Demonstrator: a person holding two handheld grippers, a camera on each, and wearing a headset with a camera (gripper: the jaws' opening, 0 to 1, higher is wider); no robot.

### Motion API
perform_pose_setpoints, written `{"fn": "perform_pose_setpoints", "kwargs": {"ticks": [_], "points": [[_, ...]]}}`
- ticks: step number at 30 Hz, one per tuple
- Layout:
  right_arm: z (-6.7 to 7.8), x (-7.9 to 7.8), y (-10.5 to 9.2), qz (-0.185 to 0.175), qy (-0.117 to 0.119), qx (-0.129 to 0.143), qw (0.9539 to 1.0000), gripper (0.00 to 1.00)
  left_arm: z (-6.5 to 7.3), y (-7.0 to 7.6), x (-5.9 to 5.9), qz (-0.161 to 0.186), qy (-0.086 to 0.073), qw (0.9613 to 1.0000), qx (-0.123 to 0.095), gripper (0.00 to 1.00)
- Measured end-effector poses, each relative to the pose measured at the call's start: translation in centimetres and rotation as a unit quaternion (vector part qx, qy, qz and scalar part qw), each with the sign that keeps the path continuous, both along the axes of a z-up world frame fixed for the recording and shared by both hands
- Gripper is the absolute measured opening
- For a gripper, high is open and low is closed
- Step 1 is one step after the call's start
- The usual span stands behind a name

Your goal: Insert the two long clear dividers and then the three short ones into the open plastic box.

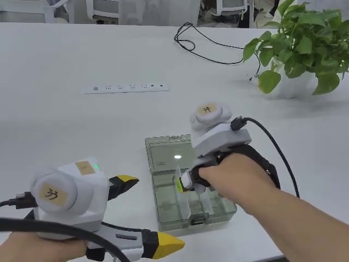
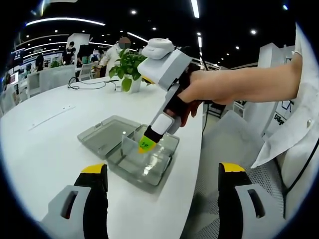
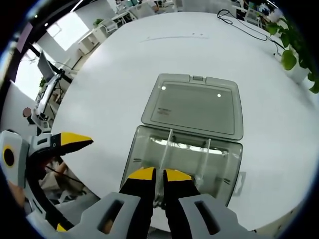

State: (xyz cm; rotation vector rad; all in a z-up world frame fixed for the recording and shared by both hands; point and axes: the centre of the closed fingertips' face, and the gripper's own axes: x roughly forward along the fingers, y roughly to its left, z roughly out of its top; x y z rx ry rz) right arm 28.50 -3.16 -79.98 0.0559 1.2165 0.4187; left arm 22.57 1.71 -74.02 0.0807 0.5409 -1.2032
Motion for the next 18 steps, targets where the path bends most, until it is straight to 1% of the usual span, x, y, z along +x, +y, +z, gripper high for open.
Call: {"fn": "perform_pose_setpoints", "kwargs": {"ticks": [4,6,11,14,18], "points": [[-0.5,-0.1,0.0,0.011,0.001,0.004,0.9999,0.08,-0.2,0.1,0.0,-0.001,-0.001,1.0,0.004,0.95],[-0.6,-0.1,0.1,0.011,0.002,0.009,0.9999,0.08,-0.3,0.1,0.0,0.0,-0.004,1.0,0.007,0.96],[-1.2,-0.1,0.1,0.016,0.006,0.012,0.9998,0.08,-0.4,0.1,-0.1,-0.005,-0.004,1.0,0.007,0.97],[-1.4,-0.1,0.2,0.018,0.008,0.014,0.9997,0.08,-0.5,0.1,-0.1,-0.01,-0.008,0.9998,0.013,0.99],[-1.6,-0.2,0.2,0.021,0.009,0.017,0.9996,0.09,-0.7,0.2,-0.2,-0.012,-0.008,0.9998,0.016,1.0]]}}
